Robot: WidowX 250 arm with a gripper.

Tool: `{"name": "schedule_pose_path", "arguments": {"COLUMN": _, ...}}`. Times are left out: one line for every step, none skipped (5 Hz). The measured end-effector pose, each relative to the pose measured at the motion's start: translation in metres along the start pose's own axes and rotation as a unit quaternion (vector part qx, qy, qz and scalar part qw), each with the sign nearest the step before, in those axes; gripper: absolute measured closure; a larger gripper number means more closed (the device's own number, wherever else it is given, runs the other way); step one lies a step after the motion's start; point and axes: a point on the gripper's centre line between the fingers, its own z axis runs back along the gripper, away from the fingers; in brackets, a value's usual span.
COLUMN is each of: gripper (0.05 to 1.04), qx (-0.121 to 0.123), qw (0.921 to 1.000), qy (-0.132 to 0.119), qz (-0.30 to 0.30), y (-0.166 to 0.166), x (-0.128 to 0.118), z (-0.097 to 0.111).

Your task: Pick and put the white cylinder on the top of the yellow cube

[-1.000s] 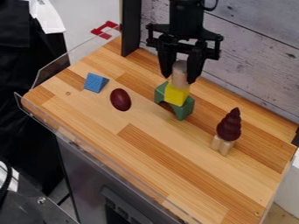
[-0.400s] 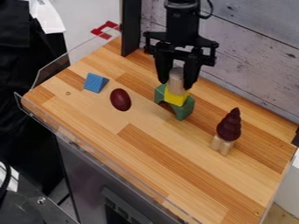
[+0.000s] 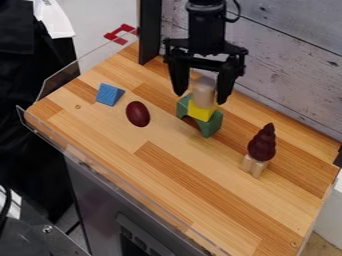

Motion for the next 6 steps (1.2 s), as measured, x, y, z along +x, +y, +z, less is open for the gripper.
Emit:
{"name": "schedule_pose_path", "arguments": {"gripper": 0.083, "qx": 0.005, "qw": 0.9999, "qy": 0.002, "qz": 0.009, "y": 0.002, "x": -0.001, "z": 0.0}}
{"name": "schedule_pose_path", "arguments": {"gripper": 0.083, "qx": 0.022, "qw": 0.9996, "qy": -0.012, "qz": 0.015, "y": 0.0, "x": -0.007, "z": 0.015}}
{"name": "schedule_pose_path", "arguments": {"gripper": 0.083, "qx": 0.043, "qw": 0.9984, "qy": -0.036, "qz": 0.004, "y": -0.017, "x": -0.036, "z": 0.046}}
{"name": "schedule_pose_path", "arguments": {"gripper": 0.083, "qx": 0.064, "qw": 0.9973, "qy": -0.033, "qz": -0.012, "y": -0.03, "x": -0.066, "z": 0.051}}
{"name": "schedule_pose_path", "arguments": {"gripper": 0.083, "qx": 0.066, "qw": 0.9978, "qy": -0.001, "qz": -0.001, "y": -0.031, "x": -0.087, "z": 0.034}}
{"name": "schedule_pose_path", "arguments": {"gripper": 0.083, "qx": 0.064, "qw": 0.9979, "qy": 0.011, "qz": 0.004, "y": -0.025, "x": -0.098, "z": 0.019}}
